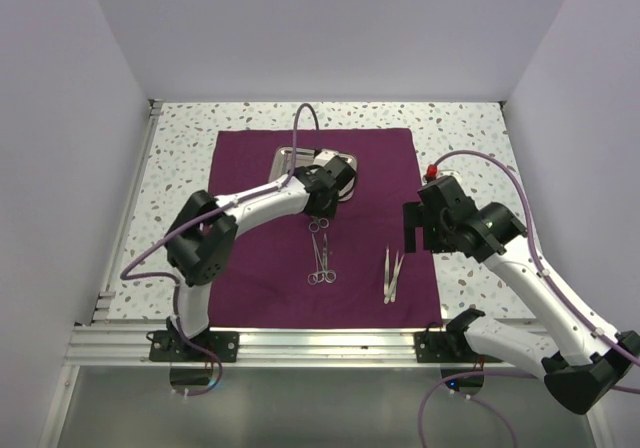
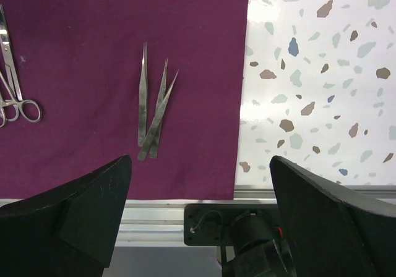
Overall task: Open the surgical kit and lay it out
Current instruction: Pick up the medical item from the surgical kit.
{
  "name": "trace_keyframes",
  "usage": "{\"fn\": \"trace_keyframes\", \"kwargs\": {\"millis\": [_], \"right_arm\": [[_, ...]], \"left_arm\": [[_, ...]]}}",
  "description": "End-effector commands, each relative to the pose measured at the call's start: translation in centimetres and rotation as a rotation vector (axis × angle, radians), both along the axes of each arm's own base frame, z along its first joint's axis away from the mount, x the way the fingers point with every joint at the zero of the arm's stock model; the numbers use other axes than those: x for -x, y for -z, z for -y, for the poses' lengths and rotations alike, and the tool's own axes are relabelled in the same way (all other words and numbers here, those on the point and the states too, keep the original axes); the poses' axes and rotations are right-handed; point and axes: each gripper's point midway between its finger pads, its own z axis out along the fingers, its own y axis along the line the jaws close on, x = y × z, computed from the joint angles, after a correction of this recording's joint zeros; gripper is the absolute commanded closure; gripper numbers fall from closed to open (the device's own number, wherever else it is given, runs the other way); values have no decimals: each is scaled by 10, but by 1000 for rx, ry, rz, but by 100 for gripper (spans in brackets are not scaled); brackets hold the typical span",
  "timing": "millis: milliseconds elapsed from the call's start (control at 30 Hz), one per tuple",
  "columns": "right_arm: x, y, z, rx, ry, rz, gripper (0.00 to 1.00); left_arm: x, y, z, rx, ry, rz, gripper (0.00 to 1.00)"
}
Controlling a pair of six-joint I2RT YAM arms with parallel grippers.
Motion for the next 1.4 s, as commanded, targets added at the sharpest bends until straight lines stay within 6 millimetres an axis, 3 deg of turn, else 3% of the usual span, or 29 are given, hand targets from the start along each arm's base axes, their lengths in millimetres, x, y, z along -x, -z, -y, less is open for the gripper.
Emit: {"fn": "trace_keyframes", "kwargs": {"millis": [0,33,133,333,533,733,767,867,1200,1367], "right_arm": [[-3,-16,0,-24,20,43,2],[-2,-17,3,-12,27,48,2],[0,-21,11,12,43,61,2],[0,-25,19,42,64,71,2],[-5,-27,21,68,77,82,2],[-10,-23,18,72,75,72,2],[-10,-23,17,70,74,71,2],[-12,-21,13,65,66,65,2],[-14,-14,2,24,41,48,2],[-13,-9,-3,2,20,38,2]], "left_arm": [[-28,9,-13,-21,-143,14,35],[-32,22,-17,-36,-164,-6,36],[-43,35,-23,-63,-206,-25,37],[-57,55,-9,-19,-172,-52,43],[-58,68,1,26,-153,-100,65],[-41,83,-7,63,-163,-153,82],[-37,86,-11,56,-163,-161,92],[-34,84,-14,53,-163,-162,100],[-35,24,-7,146,-144,-99,100],[-21,5,-2,167,-141,-97,100]]}}
